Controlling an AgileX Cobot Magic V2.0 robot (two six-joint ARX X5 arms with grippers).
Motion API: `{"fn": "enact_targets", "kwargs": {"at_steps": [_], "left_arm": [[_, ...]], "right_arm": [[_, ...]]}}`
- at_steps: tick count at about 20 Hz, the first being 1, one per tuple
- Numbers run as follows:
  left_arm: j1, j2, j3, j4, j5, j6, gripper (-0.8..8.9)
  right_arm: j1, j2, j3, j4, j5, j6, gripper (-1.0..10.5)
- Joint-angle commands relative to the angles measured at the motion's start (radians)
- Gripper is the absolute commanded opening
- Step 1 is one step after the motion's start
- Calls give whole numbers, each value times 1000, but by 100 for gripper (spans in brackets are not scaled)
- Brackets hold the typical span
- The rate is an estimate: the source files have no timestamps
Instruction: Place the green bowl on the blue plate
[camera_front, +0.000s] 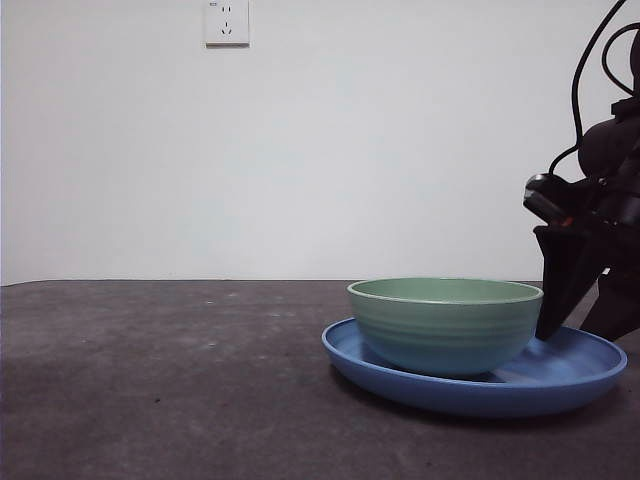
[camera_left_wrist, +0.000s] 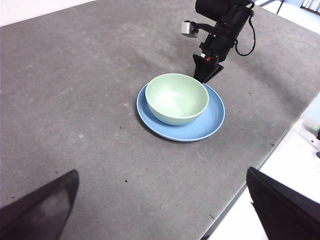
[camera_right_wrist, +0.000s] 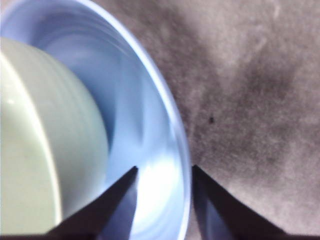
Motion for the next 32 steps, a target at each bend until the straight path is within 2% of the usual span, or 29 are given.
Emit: {"fn": "enact_targets", "kwargs": {"at_steps": [1, 3, 11, 18, 22, 28, 32], "left_arm": [[-6, 1, 10, 12, 3, 1, 638], [-6, 1, 10, 12, 3, 1, 638], [-6, 1, 10, 12, 3, 1, 638], [-6, 1, 10, 12, 3, 1, 638], [-6, 1, 10, 12, 3, 1, 638], [-6, 1, 10, 12, 3, 1, 638], [-6, 1, 10, 11, 3, 0, 638]], "right_arm": [[9, 24, 19, -1, 31, -11, 74], [14, 24, 19, -2, 53, -8, 9], [15, 20, 45, -24, 68, 11, 10], [53, 19, 229, -156, 68, 24, 10], [134, 20, 302, -157, 68, 93, 10], [278, 41, 303, -61, 68, 190, 10], [329, 97, 303, -35, 69, 206, 10]]}}
